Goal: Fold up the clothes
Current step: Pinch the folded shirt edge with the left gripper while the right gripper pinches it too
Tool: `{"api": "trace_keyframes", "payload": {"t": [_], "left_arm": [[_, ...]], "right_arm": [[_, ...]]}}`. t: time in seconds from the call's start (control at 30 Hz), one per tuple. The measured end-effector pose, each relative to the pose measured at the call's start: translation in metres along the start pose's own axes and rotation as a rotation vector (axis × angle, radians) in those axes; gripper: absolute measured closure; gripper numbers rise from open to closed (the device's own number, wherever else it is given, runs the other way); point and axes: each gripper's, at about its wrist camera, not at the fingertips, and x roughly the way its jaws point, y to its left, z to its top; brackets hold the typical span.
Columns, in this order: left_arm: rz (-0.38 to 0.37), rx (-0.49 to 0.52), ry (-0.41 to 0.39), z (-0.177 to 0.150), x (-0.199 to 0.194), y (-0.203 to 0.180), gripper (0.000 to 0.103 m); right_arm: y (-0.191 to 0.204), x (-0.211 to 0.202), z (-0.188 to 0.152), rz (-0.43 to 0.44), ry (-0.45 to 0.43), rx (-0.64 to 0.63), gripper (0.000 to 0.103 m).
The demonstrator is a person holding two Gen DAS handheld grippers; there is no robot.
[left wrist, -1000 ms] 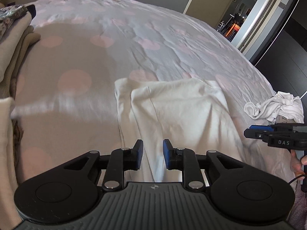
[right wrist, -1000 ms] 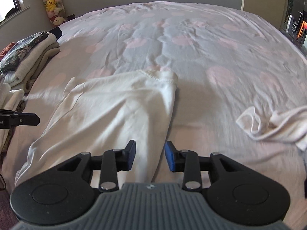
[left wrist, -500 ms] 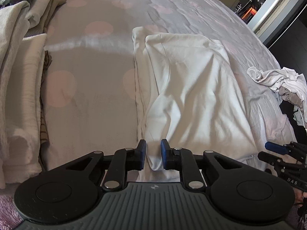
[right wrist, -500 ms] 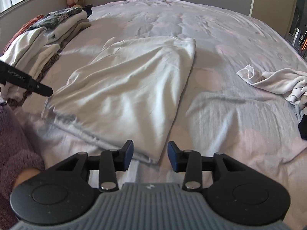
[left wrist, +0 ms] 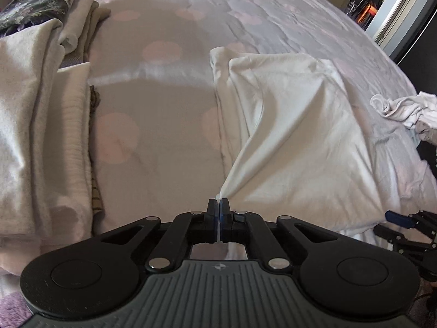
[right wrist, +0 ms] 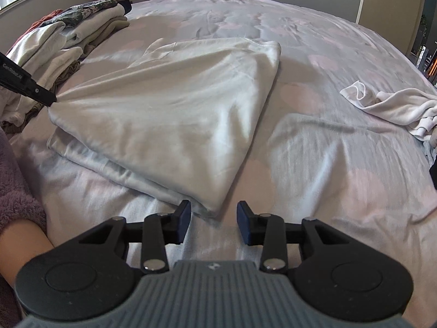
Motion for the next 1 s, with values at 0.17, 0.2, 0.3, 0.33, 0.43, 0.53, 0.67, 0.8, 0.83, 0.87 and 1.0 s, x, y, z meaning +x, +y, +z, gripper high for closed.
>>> {"api": "trace_keyframes", "payload": {"t": [0.17,0.2,0.3,0.33,0.43,0.53,0.67,0.8,0.83,0.87,1.0], "left_arm": [[-0.006,0.008,0.013,-0.003,-0.004,-0.001,0.103],[-0.001,0.012,0.015,-0.003,-0.006,-0.002,0.102],[-0.032,0.017,0.015,-0.005,-0.008,-0.002,0.096],[-0.049,0.017,0.015,-0.005,-0.008,-0.003,0.091],[-0.045,0.018,0.028,-0.005,0.000,-0.005,0.084],[-0.043,0.013,0.032,-0.004,0.009,-0.007,0.084],[-0.080,0.036,0.016,-0.005,0.004,-0.012,0.100],[-0.055,0.104,0.083,-0.009,0.008,-0.018,0.101],[-0.037,0.120,0.109,-0.010,0.014,-0.020,0.101],[-0.020,0.137,0.136,-0.011,0.021,-0.021,0.101],[0.025,0.170,0.194,-0.014,0.039,-0.028,0.101]], "right_arm": [[-0.001,0.002,-0.002,-0.009,0.014,-0.002,0.068],[0.000,0.000,-0.002,-0.013,0.008,-0.009,0.068],[0.004,-0.005,-0.001,-0.016,-0.010,-0.043,0.068],[0.006,-0.006,-0.001,-0.016,-0.015,-0.056,0.068],[0.013,-0.002,0.000,-0.028,-0.015,-0.103,0.068],[0.016,0.000,0.002,-0.038,-0.028,-0.119,0.073],[0.016,-0.006,0.006,-0.042,-0.050,-0.122,0.098],[0.004,-0.006,0.007,-0.039,-0.012,-0.034,0.099],[0.001,-0.005,0.007,-0.036,0.001,-0.009,0.099],[0.001,-0.002,0.005,-0.037,0.018,-0.005,0.099],[0.000,0.008,0.000,-0.040,0.067,0.004,0.099]]}}
